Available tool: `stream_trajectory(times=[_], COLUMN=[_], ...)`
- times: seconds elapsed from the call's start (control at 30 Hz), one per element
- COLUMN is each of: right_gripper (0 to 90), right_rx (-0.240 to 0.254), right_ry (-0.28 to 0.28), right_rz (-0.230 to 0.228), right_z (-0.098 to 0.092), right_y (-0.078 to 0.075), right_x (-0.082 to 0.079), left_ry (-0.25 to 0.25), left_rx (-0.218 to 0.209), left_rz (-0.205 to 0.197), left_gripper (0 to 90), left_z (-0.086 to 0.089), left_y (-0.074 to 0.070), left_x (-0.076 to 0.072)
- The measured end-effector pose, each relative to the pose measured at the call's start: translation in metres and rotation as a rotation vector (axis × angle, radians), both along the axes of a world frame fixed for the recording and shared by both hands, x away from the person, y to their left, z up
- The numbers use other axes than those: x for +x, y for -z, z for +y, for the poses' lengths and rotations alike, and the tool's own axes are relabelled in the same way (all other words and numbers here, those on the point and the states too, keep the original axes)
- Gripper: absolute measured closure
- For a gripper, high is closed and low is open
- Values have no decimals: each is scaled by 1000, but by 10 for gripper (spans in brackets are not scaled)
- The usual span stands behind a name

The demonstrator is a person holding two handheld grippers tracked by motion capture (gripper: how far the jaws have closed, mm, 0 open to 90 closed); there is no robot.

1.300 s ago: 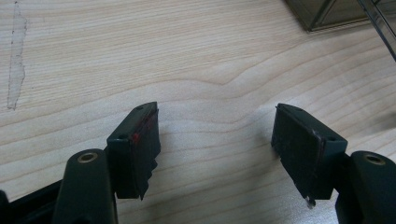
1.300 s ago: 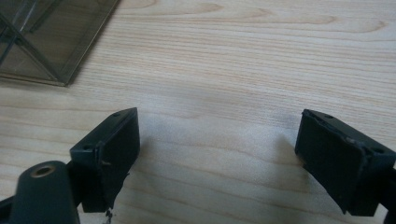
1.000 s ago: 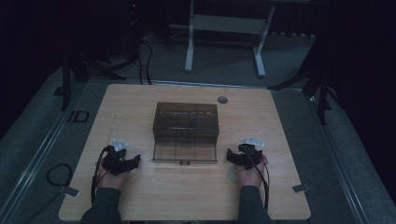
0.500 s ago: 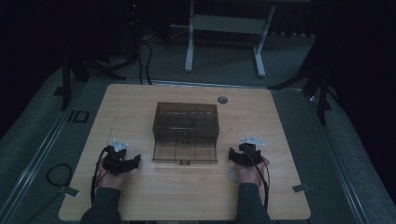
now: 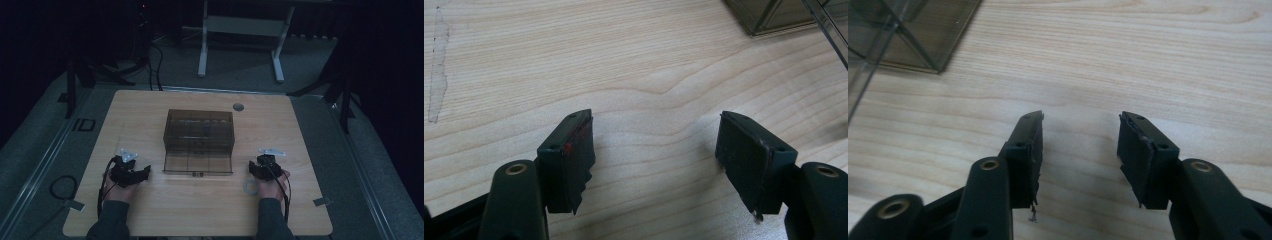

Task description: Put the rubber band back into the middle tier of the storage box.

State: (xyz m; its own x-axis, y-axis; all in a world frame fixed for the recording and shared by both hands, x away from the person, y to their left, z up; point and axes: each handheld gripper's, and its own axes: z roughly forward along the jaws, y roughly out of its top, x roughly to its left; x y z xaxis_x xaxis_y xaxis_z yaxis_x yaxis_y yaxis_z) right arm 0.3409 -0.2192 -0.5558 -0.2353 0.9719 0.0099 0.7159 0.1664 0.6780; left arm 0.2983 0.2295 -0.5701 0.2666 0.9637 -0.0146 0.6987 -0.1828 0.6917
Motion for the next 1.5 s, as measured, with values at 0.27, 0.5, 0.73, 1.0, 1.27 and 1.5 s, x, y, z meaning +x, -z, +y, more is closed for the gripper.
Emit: stream_trajectory(times=[0.27,0.5,0.73,1.0,1.27,1.5], right_gripper=[612,625,617,619,621,623], right_rx=[4,-62,-112,-112,-106,-135], right_ry=[-34,-89,-137,-172,-191,-217], right_rz=[27,60,82,124,155,193], right_z=[-6,3,12,15,13,17], right_y=[-8,-17,-29,-40,-50,-52], right_x=[-6,-10,-11,-14,-17,-17], left_ry=[-1,-2,0,0,-1,-3], left_rx=[0,-2,-1,-1,-1,-2], left_rz=[0,-2,1,0,2,3], left_gripper=[317,316,317,317,317,317], left_z=[0,0,0,0,0,0], left_y=[0,0,0,0,0,0], left_x=[0,0,0,-1,-1,-1])
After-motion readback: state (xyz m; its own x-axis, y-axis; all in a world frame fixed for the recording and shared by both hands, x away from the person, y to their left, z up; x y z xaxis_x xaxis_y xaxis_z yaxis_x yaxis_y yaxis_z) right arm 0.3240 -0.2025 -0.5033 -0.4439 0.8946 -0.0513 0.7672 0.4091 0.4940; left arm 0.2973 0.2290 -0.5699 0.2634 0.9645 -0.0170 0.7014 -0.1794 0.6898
